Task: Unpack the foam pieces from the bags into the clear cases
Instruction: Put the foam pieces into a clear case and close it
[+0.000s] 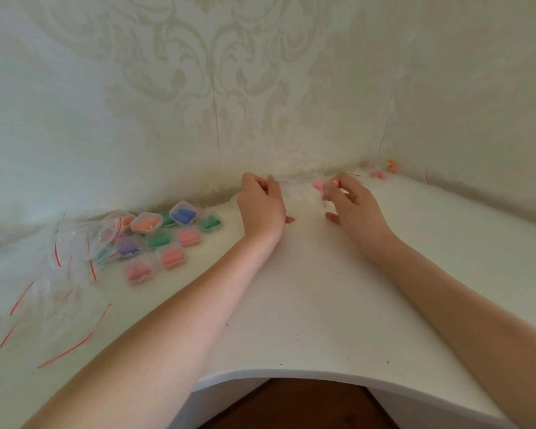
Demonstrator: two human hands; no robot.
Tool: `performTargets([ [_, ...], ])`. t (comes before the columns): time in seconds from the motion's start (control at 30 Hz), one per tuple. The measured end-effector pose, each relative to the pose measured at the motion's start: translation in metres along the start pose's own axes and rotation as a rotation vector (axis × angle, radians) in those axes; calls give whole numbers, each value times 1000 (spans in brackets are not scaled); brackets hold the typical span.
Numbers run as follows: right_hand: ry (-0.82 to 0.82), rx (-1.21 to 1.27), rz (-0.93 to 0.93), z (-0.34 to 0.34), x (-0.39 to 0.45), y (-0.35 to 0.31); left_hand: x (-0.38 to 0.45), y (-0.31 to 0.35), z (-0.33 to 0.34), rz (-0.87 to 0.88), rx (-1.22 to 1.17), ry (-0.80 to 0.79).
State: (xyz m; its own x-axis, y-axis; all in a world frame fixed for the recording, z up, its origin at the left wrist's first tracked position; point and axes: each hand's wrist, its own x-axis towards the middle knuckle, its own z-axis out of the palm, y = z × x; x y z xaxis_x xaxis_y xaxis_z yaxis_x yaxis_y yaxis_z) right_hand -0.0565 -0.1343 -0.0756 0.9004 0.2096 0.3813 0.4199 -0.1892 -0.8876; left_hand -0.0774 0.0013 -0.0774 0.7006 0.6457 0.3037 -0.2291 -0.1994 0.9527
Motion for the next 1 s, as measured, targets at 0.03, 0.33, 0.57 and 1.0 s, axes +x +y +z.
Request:
performTargets([
  [0.03, 18, 23, 13, -2, 1, 0, 3, -1, -2, 10, 8, 8],
  [0.33, 48, 57, 40, -5, 0, -3, 10, -6, -5, 17, 64, 28],
  [0.57, 113, 152, 78, -8, 3, 0, 15, -7, -8, -49, 46, 70],
  [1.0, 47, 84, 79, -6, -2, -4, 26, -7, -15, -53, 28, 82],
])
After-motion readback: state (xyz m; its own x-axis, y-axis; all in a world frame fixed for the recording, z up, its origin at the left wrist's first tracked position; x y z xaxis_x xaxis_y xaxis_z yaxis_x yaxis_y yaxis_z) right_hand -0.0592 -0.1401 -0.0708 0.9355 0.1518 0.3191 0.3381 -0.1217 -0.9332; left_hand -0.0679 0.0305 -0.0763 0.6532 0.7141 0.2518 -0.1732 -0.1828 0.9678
